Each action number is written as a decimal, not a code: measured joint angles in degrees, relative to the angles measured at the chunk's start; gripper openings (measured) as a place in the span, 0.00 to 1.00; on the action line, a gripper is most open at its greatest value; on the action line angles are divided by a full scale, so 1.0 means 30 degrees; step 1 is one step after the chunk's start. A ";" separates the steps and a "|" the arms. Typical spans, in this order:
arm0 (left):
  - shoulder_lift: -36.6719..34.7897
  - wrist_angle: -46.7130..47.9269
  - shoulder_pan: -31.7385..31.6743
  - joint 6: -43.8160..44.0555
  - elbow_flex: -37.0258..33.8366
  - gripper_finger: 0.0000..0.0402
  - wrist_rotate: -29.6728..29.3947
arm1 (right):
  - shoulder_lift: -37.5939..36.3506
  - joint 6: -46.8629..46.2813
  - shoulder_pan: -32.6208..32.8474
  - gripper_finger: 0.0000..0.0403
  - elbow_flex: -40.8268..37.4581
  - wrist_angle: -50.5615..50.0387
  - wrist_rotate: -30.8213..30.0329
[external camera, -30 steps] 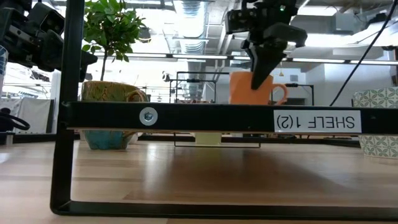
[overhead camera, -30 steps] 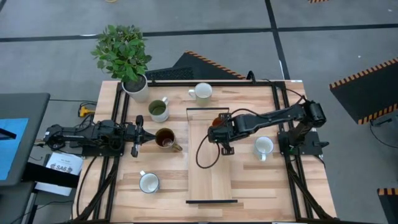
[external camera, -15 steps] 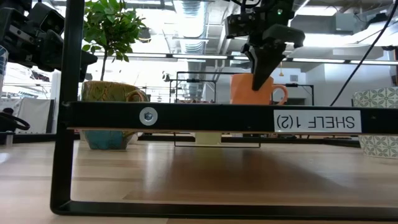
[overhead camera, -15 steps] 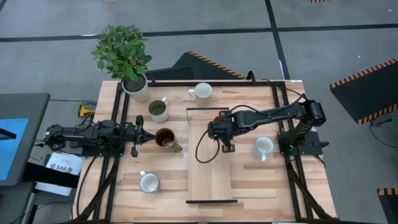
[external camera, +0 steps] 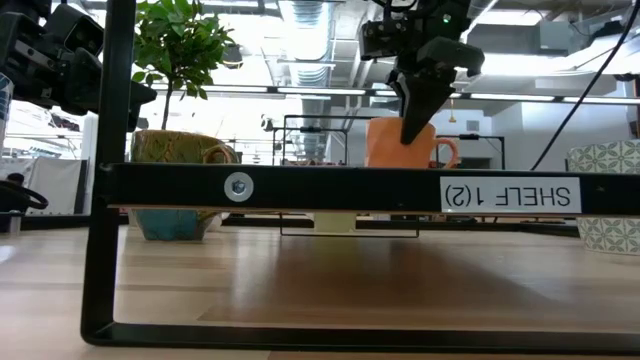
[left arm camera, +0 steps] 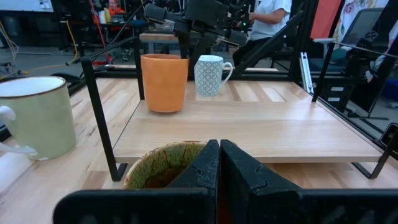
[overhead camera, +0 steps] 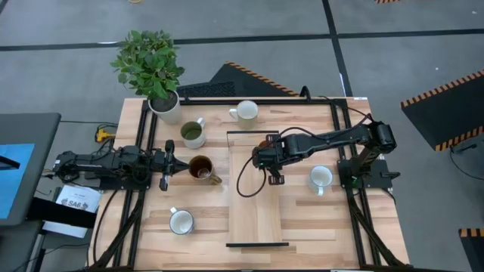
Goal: Place coffee mugs
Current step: Put the orange mug on the shelf, then put the dark green patterned mug on the shelf, then put the white-green mug on the shelf
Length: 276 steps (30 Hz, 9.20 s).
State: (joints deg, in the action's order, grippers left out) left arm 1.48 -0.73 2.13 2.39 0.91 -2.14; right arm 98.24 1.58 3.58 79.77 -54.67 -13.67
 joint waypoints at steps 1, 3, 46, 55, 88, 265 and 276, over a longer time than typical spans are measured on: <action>-0.0003 0.0000 0.0000 0.0000 0.0000 0.00 0.0004 | 0.0000 -0.0020 -0.0003 0.17 0.0000 0.0010 0.0266; -0.0003 0.0000 0.0000 0.0000 0.0000 0.00 0.0004 | 0.0000 -0.0014 -0.0011 0.18 0.0000 0.0026 0.0499; 0.0003 0.0000 -0.0002 0.0000 0.0000 0.00 0.0005 | -1.4059 -0.5447 0.1439 0.55 -0.7970 0.2628 -0.3986; 0.0004 0.0000 0.0000 0.0000 0.0000 0.00 0.0005 | -1.8521 0.0394 0.1172 0.55 -1.5226 1.7302 -0.4645; 0.7742 0.4579 -0.0022 0.5962 0.7313 0.44 -0.3751 | -1.6837 0.2008 -0.0003 0.55 -1.6968 2.2404 -0.4475; 2.1981 0.7783 -0.9712 0.1946 1.1948 0.48 -0.2006 | -1.5161 0.1948 -0.0746 0.55 -1.6972 2.3666 -0.4467; 2.2874 0.8061 -0.9712 0.1938 1.1963 0.33 -0.1577 | -1.5161 0.1999 -0.0746 0.55 -1.6968 2.3662 -0.4467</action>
State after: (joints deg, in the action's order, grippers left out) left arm 70.11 23.45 -27.00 8.21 36.79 -6.88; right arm 52.75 7.57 1.34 28.86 16.32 -27.07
